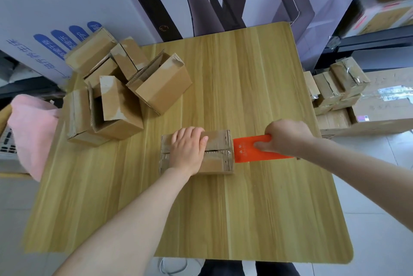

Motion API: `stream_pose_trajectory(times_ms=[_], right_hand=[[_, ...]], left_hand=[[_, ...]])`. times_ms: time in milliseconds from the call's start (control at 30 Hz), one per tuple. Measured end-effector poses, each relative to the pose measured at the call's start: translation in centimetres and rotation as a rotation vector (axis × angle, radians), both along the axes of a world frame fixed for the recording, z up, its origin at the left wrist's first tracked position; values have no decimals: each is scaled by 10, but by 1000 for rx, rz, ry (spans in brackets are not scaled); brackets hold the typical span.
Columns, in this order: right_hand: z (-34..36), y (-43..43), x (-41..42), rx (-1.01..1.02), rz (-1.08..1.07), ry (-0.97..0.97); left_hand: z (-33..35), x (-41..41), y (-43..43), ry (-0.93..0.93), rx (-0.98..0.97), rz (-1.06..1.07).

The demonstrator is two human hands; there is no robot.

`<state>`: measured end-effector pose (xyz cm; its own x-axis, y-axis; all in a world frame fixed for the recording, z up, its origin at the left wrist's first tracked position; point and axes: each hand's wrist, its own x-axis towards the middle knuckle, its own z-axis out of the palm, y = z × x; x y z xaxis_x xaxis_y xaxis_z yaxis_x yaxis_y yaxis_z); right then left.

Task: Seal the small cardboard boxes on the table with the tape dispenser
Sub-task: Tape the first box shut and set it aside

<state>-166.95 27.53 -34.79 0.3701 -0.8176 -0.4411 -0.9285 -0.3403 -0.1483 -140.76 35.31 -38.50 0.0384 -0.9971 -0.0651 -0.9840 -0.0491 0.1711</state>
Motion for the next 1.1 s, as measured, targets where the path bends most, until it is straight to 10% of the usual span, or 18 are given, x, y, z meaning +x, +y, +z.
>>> stream_pose_trajectory(times_ms=[367, 633, 867, 1100], right_hand=[[30, -41, 61, 311, -153, 238], [13, 19, 97, -59, 62, 366], [37, 37, 33, -142, -480, -137], [77, 68, 38, -77, -542, -749]], left_hand=[[3, -1, 2, 31, 6, -11], [0, 0, 2, 82, -13, 17], [5, 4, 36, 160, -112, 437], [29, -1, 73, 466, -49, 724]])
